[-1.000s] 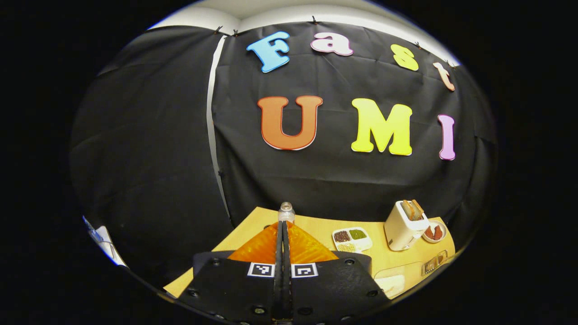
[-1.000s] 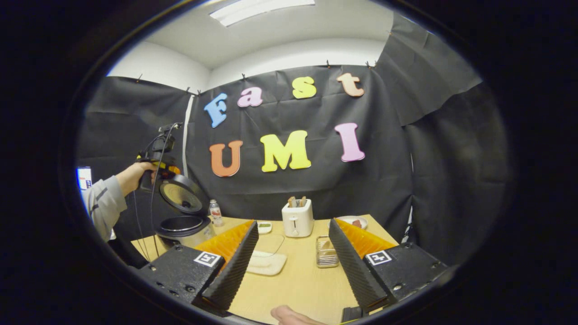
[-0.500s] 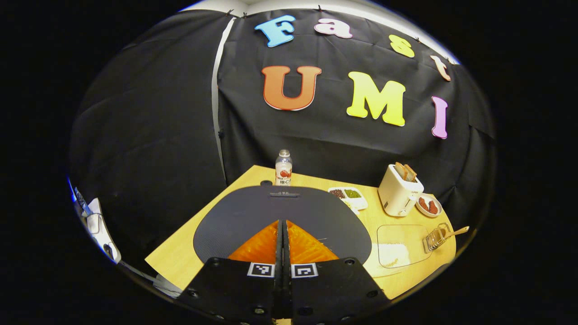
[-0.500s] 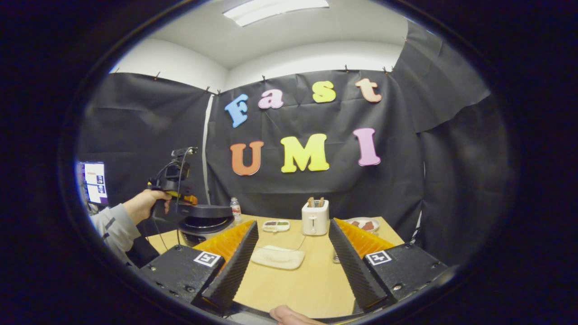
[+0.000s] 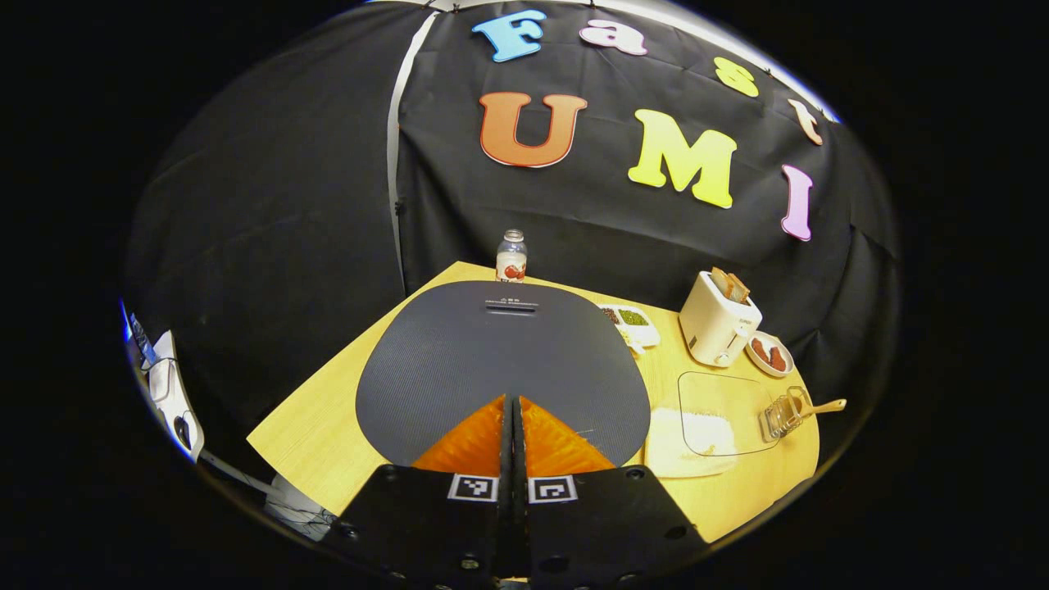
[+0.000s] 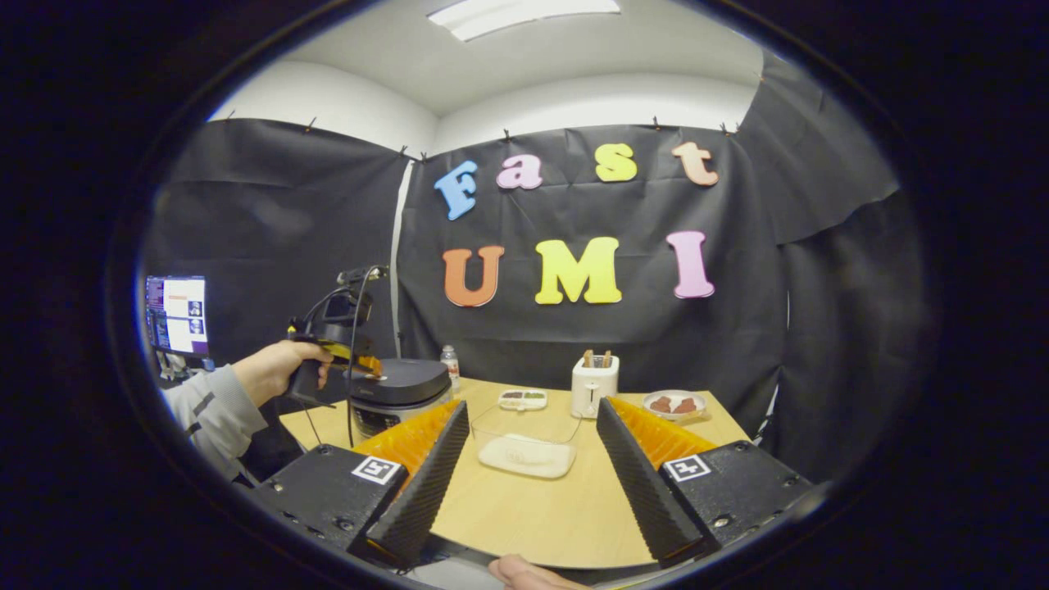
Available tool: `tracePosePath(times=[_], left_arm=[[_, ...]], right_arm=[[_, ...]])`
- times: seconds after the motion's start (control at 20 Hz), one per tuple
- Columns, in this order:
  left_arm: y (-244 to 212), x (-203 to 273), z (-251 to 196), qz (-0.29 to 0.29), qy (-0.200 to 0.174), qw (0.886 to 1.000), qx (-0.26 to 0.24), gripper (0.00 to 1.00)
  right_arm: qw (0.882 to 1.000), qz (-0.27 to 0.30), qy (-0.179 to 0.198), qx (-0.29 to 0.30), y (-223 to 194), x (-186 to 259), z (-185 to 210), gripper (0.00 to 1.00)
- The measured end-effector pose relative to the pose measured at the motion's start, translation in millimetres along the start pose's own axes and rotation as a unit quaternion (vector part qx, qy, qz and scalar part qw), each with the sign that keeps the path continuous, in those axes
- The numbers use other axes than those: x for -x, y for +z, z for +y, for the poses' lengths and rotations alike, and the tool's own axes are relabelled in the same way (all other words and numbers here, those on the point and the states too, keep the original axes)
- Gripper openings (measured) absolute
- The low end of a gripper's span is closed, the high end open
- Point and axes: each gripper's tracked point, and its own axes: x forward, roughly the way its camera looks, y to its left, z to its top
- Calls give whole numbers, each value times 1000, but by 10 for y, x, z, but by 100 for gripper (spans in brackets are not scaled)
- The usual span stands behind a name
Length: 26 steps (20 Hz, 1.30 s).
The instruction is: Close the left gripper, press the button to open the rice cooker; take a wooden spoon from the chopstick holder with the right hand, scoop a spoonful of rice and pour it into the rice cooker, then put the wooden spoon back into the chopstick holder.
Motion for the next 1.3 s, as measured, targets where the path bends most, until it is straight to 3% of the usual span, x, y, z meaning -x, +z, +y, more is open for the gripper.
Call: tracePosePath(times=[0.4, 0.85, 1.05, 1.25, 1.3], left_arm=[[-202, 352, 35, -28, 5, 1000, -9, 0], [-258, 368, 34, -64, -3, 998, -3, 0], [-248, 354, 37, -115, -5, 993, -10, 0], [-262, 342, -87, -163, -13, 985, -48, 3], [-277, 354, -128, -171, -11, 984, -59, 24]], right_arm=[[1000, 15, 0, -4, -138, -64, 19, 100], [1000, 24, 1, 2, -271, -131, 84, 100], [999, 37, -4, -1, -358, -203, 68, 100], [999, 50, -5, -4, -423, -265, 105, 100], [999, 51, -4, -3, -425, -274, 133, 100]])
